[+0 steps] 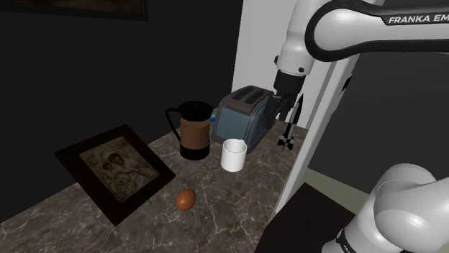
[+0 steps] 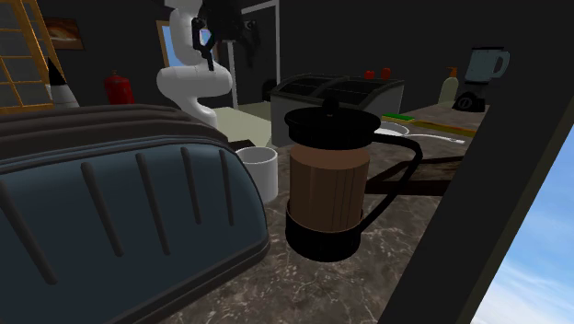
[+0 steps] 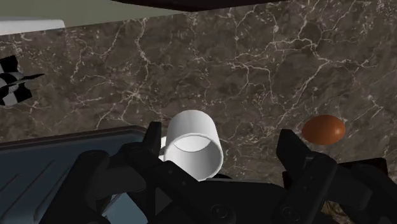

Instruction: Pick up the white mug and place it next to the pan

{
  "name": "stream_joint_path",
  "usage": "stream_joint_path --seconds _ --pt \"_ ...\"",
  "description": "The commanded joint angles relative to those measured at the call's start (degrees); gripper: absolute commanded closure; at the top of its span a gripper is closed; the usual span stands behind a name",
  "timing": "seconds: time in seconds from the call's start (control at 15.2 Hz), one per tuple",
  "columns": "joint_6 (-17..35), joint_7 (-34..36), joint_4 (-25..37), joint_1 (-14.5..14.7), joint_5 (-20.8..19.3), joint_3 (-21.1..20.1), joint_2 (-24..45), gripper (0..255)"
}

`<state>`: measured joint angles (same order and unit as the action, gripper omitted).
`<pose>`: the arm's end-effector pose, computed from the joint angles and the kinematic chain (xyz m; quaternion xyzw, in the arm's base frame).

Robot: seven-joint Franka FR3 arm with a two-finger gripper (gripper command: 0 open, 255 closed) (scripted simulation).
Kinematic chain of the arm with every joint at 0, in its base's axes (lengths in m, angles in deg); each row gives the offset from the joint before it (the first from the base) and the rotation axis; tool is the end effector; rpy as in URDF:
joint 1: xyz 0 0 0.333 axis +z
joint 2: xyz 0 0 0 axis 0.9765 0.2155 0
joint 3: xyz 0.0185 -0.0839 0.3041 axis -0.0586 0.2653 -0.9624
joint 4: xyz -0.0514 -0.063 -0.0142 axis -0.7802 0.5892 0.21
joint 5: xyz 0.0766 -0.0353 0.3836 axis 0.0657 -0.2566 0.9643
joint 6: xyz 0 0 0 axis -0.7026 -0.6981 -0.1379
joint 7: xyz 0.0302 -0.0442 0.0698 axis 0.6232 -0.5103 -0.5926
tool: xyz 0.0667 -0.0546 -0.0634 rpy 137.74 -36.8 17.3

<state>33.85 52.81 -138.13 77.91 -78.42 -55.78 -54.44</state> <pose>0.3477 0.0474 0.5484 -0.9995 -0.0222 -0.0114 0.0185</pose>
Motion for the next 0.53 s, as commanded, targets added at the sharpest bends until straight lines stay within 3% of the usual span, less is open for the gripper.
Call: stream_joint_path --seconds 0.0,0.46 --pt "4.7 1.0 -1.6 0.1 0.2 -1.2 2.3 0" --pt "20.1 4.6 -3.4 -0.3 -0.7 -5.0 13.7 0"
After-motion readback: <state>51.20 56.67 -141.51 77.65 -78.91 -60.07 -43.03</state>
